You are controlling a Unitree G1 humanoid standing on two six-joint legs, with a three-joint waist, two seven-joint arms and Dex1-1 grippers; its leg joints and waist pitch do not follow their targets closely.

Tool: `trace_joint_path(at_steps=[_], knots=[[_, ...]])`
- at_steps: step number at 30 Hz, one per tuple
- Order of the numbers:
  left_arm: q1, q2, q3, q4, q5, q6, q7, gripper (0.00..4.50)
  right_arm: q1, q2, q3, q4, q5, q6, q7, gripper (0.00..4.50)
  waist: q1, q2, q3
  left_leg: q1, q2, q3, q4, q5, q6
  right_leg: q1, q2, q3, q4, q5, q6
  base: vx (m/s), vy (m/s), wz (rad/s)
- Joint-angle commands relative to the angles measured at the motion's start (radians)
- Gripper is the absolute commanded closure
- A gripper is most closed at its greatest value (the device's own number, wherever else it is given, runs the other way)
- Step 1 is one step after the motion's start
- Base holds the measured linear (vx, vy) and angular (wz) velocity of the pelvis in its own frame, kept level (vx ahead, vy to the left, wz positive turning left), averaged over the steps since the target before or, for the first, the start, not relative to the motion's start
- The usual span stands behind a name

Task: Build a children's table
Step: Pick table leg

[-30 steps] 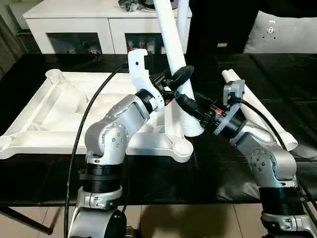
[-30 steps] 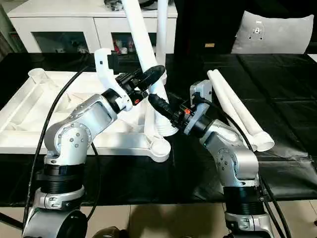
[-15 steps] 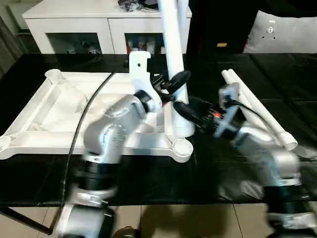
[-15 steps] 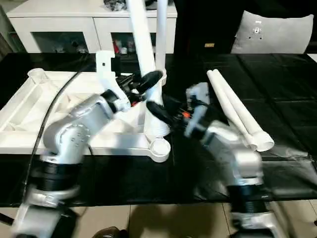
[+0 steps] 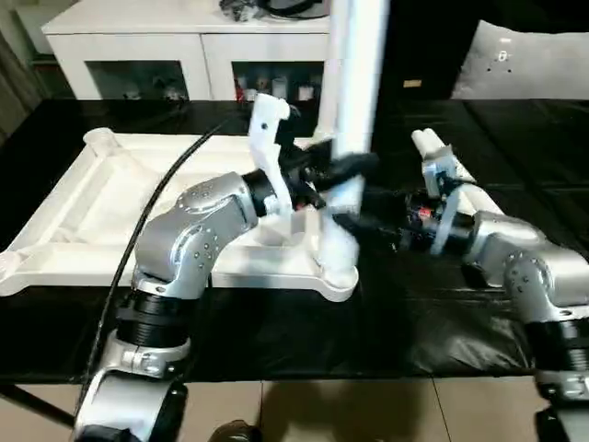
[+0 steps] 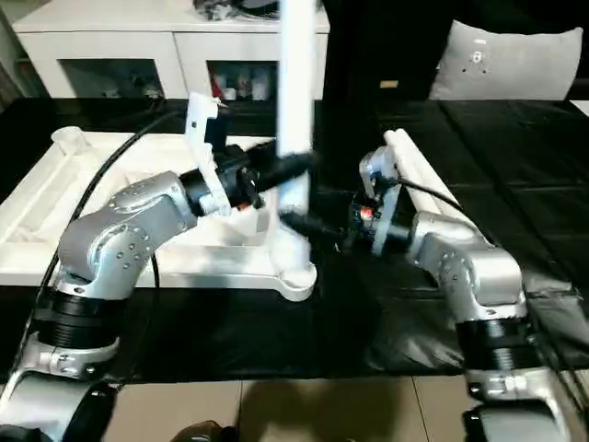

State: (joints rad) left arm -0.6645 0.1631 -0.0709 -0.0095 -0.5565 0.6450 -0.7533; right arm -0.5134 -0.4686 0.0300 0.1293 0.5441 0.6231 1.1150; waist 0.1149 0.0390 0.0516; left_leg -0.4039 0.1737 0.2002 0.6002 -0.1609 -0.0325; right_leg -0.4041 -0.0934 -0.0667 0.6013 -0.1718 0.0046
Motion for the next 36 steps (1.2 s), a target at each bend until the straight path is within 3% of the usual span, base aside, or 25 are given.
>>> trace_joint_path(at_steps=[1, 9, 10, 13, 14, 19, 20, 24, 25, 26, 36], knots=[[-0.008, 0.012, -0.017, -0.035, -0.019, -0.028, -0.062, 2.62, -0.023, -0.01, 0.013, -0.01, 0.03, 0.013, 0.053, 0.58, 0.003, -0.024, -0.073, 0.027, 0.054, -0.027, -0.065, -0.18, 0.058, 0.046, -0.058, 0.038, -0.065, -0.224, -0.206, 0.0, 0.0, 0.0], [-0.019, 0.01, -0.06, -0.004, 0.026, -0.079, -0.089, 2.62, -0.035, -0.018, 0.046, -0.009, 0.044, 0.039, 0.121, 0.58, 0.003, -0.023, -0.071, 0.028, 0.055, -0.028, -0.065, -0.206, 0.043, 0.045, -0.06, 0.039, -0.067, -0.266, -0.197, 0.0, 0.0, 0.0], [-0.022, 0.007, -0.059, 0.008, 0.032, -0.085, -0.089, 2.62, -0.036, -0.019, 0.051, -0.005, 0.041, 0.036, 0.13, 0.86, 0.004, -0.022, -0.072, 0.029, 0.055, -0.028, -0.065, -0.206, 0.041, 0.044, -0.059, 0.04, -0.067, -0.266, -0.197, 0.0, 0.0, 0.0], [-0.024, 0.004, -0.056, 0.021, 0.038, -0.094, -0.091, 2.62, -0.037, -0.018, 0.054, -0.001, 0.038, 0.035, 0.137, 0.93, 0.004, -0.023, -0.072, 0.029, 0.055, -0.028, -0.064, -0.205, 0.037, 0.045, -0.06, 0.04, -0.066, -0.269, -0.195, 0.0, 0.0, 0.0], [-0.024, 0.004, -0.056, 0.024, 0.039, -0.097, -0.093, 2.62, -0.038, -0.018, 0.054, 0.001, 0.038, 0.035, 0.138, 1.25, 0.004, -0.023, -0.073, 0.028, 0.054, -0.028, -0.064, -0.202, 0.038, 0.045, -0.06, 0.04, -0.065, -0.267, -0.196, 0.0, 0.0, 0.0], [-0.028, 0.007, -0.057, 0.029, 0.036, -0.102, -0.098, 2.62, -0.041, -0.017, 0.059, 0.01, 0.032, 0.031, 0.141, 1.39, 0.003, -0.022, -0.073, 0.028, 0.054, -0.028, -0.063, -0.204, 0.039, 0.044, -0.059, 0.039, -0.065, -0.268, -0.201, 0.0, 0.0, 0.0], [-0.028, 0.008, -0.06, 0.03, 0.035, -0.105, -0.103, 2.62, -0.042, -0.017, 0.061, 0.015, 0.028, 0.028, 0.141, 1.67, 0.004, -0.023, -0.072, 0.029, 0.053, -0.028, -0.063, -0.207, 0.039, 0.044, -0.058, 0.039, -0.066, -0.272, -0.198, 0.0, 0.0, 0.0], [-0.031, 0.001, -0.056, 0.036, 0.039, -0.109, -0.102, 2.62, -0.04, -0.016, 0.068, 0.018, 0.025, 0.024, 0.14, 1.83, 0.004, -0.023, -0.073, 0.028, 0.053, -0.028, -0.062, -0.2, 0.04, 0.045, -0.059, 0.039, -0.065, -0.266, -0.201, 0.0, 0.0, 0.0], [-0.031, 0.0, -0.055, 0.035, 0.038, -0.108, -0.1, 2.62, -0.038, -0.015, 0.069, 0.017, 0.024, 0.024, 0.139, 2.1, 0.005, -0.019, -0.074, 0.028, 0.053, -0.029, -0.062, -0.198, 0.041, 0.045, -0.059, 0.039, -0.063, -0.261, -0.202, 0.0, 0.0, 0.0], [-0.031, -0.002, -0.053, 0.034, 0.037, -0.107, -0.098, 2.62, -0.035, -0.014, 0.071, 0.016, 0.023, 0.024, 0.137, 2.19, 0.004, -0.021, -0.074, 0.028, 0.054, -0.028, -0.062, -0.199, 0.041, 0.045, -0.058, 0.039, -0.064, -0.254, -0.204, 0.0, 0.0, 0.0], [-0.035, -0.018, -0.044, 0.047, 0.047, -0.114, -0.066, 2.62, -0.031, -0.005, 0.078, 0.014, 0.021, 0.027, 0.131, 2.57, 0.004, -0.021, -0.073, 0.028, 0.054, -0.029, -0.062, -0.213, 0.038, 0.046, -0.059, 0.038, -0.065, -0.27, -0.203, 0.0, 0.0, 0.0]])
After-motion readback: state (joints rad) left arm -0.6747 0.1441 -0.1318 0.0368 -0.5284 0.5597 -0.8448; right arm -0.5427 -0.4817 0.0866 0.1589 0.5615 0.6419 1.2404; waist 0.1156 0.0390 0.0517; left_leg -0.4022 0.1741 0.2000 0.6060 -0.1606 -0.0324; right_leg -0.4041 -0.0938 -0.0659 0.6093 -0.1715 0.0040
